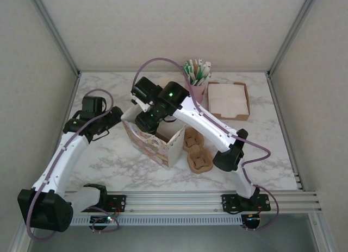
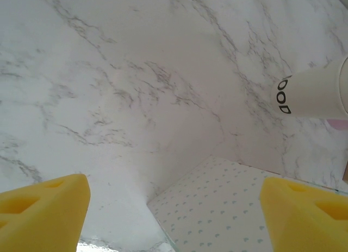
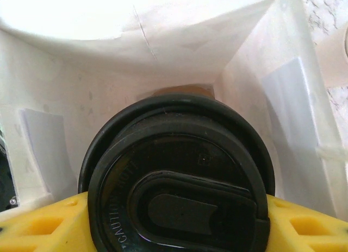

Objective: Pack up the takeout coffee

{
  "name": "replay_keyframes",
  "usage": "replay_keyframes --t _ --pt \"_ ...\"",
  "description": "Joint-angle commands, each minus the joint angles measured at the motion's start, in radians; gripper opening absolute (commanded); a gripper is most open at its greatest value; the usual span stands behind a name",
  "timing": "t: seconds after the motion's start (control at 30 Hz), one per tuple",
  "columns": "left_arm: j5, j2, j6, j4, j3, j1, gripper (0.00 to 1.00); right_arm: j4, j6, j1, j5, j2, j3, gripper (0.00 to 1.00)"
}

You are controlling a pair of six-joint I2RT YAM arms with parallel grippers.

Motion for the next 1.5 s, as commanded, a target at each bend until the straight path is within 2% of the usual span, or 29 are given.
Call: replay_keyframes --t 0.0,0.27,0.5,0.87,1.1,1.3,1.47 --pt "0.005 -0.023 -0.008 -0.031 -0.015 0.025 0.82 0.031 -0.063 0.009 -0.015 0.026 -0.014 0.6" --pt "0.042 -0.043 0.014 -0.033 -0.016 0.044 0.82 0.044 -0.099 -0.004 -0.013 0.041 -0.04 0.58" --pt "0.057 -0.043 0.02 -0.029 -0.018 0.045 0.82 0.098 -0.059 -0.023 -0.129 -0.028 -0.037 0.58" --pt "0.08 -0.044 0.024 -0.029 -0.013 0.044 0.81 0.073 -0.126 -0.042 0.012 -0.072 -0.038 0.58" --pt "0.083 -0.044 0.024 -0.029 -0.008 0.045 0.81 0.11 -0.192 -0.042 -0.027 -0.074 -0.148 0.57" --pt "0.089 -0.038 0.022 -0.027 -0.008 0.045 0.81 0.104 -0.211 -0.043 -0.037 -0.051 -0.17 0.55" --pt "0.089 -0.034 0.027 -0.028 -0.009 0.044 0.81 0.131 -0.235 -0.042 -0.051 -0.088 -0.211 0.55"
